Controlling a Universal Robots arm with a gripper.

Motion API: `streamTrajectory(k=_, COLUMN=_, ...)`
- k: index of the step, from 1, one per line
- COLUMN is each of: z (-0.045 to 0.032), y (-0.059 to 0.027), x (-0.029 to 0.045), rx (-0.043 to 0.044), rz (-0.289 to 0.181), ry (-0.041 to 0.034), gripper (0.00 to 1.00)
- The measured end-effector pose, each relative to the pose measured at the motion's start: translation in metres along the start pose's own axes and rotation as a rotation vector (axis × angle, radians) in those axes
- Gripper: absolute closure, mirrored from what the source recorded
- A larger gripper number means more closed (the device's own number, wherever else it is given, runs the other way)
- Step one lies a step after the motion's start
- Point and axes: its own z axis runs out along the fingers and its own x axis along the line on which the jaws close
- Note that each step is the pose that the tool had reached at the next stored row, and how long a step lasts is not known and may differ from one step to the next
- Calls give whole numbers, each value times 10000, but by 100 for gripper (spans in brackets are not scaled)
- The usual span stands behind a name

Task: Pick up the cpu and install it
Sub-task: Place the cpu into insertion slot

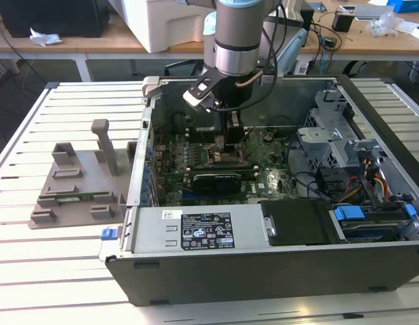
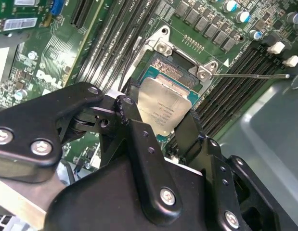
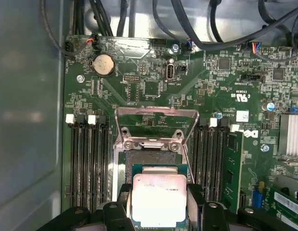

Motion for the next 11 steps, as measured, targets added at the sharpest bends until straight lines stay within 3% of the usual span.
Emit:
streamTrajectory(k=5, z=108, y=2, x=11, rx=7, rz=61, ry=-6, gripper=45)
streamTrajectory(k=6, z=257, y=5, x=22, rx=8, rz=84, ry=-5, gripper=45)
streamTrajectory(k=8, z=329, y=7, x=56, rx=8, rz=84, ry=-5, gripper=45)
streamTrajectory(k=11, z=346, y=5, x=52, rx=9, rz=84, ry=-14, gripper=45)
